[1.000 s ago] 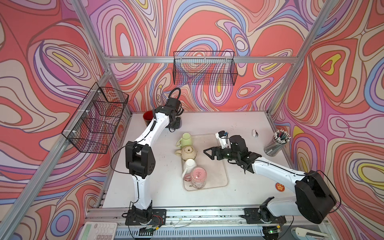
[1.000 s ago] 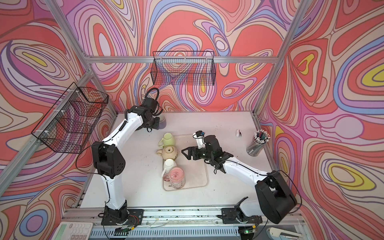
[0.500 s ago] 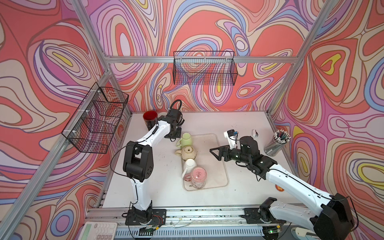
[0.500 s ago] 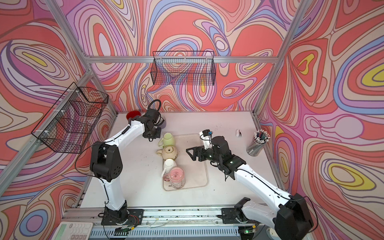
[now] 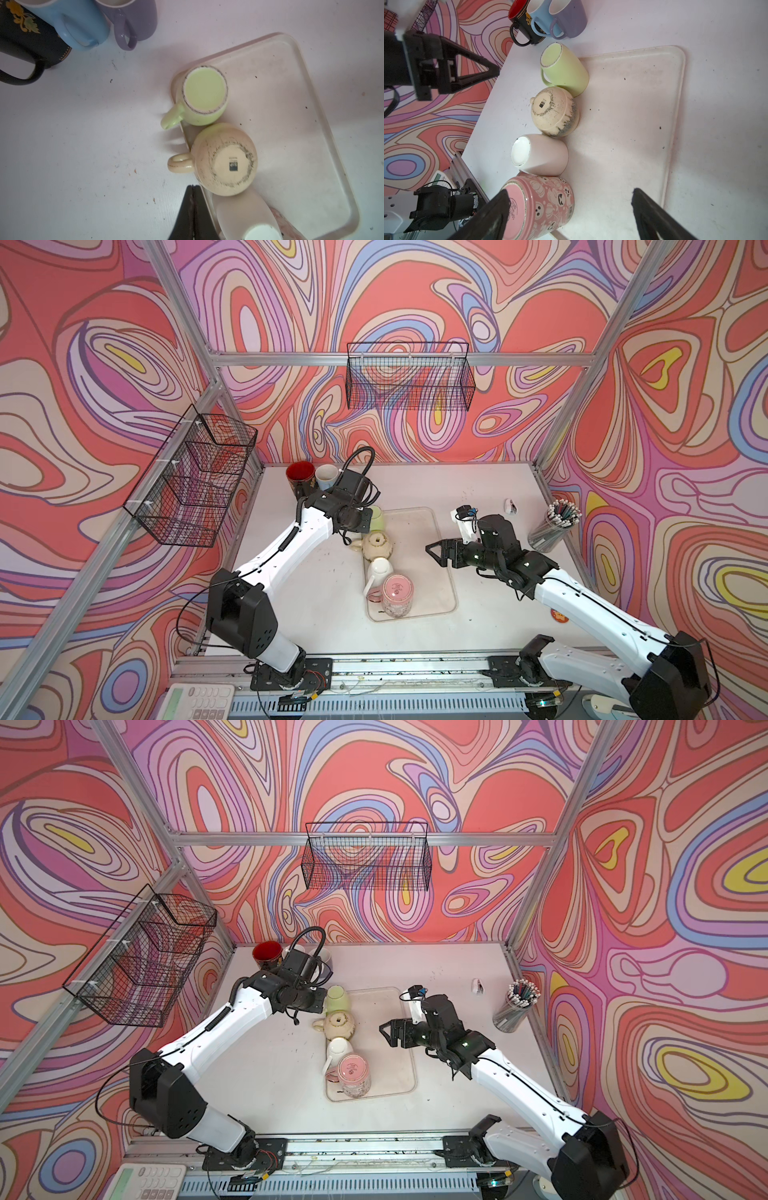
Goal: Turn the mug right side up
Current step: 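Move the left gripper down toward the white mug on the tray, then close the left gripper on the upside-down white mug's body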
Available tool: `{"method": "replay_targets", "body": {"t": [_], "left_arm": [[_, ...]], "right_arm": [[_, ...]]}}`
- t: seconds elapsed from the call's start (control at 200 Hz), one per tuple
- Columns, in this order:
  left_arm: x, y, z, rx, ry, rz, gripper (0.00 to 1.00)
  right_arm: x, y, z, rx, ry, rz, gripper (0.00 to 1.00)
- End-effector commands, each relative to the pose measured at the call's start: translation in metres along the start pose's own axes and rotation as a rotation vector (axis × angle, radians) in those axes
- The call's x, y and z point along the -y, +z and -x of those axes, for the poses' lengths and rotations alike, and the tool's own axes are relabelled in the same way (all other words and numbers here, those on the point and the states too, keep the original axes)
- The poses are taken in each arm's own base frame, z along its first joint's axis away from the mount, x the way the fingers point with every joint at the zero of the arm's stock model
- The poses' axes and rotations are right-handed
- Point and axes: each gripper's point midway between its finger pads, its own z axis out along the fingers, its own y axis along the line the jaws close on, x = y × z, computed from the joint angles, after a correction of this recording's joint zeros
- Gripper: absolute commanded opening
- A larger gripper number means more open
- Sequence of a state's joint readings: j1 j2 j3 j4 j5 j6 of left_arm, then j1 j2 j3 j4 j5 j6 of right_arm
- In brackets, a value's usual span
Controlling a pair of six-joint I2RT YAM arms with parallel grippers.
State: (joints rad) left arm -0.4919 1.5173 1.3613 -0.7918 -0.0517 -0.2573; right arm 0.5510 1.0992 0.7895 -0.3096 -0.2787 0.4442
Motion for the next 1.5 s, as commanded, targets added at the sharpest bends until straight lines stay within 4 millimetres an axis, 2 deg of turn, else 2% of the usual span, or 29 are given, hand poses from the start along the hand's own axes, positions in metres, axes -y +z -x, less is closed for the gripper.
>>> {"method": "replay_targets", "body": {"t": [0.0,0.17,0.346,0.531,0.661,0.846,1.142,1.492], "left_arm": [[0.002,-0.007,-0.04,-0.087,0.038,-0.013,0.15],[0.009,-0.02,-0.08,-0.106,0.043,-0.043,0.28],[0.03,-0.025,-0.111,-0.137,0.056,-0.114,0.32],[0.043,-0.022,-0.134,-0.173,0.082,-0.135,0.34],[0.045,-0.01,-0.145,-0.199,0.083,-0.133,0.38],[0.044,0.007,-0.152,-0.231,0.093,-0.101,0.4],[0.048,0.026,-0.146,-0.236,0.103,-0.082,0.4],[0.041,0.043,-0.143,-0.256,0.12,0.003,0.4]], "right_arm": [[0.002,0.001,0.001,-0.019,-0.013,-0.024,0.95],[0.007,0.009,-0.003,-0.043,-0.005,-0.039,0.95],[0.007,0.014,-0.001,-0.054,-0.015,-0.045,0.95],[0.004,0.014,0.001,-0.059,-0.036,-0.035,0.95],[0.006,0.017,-0.002,-0.069,-0.036,-0.036,0.95],[0.007,0.02,-0.005,-0.078,-0.04,-0.028,0.95],[0.009,0.021,-0.011,-0.098,-0.056,-0.032,0.94],[0.008,0.026,-0.014,-0.111,-0.077,-0.012,0.94]]}}
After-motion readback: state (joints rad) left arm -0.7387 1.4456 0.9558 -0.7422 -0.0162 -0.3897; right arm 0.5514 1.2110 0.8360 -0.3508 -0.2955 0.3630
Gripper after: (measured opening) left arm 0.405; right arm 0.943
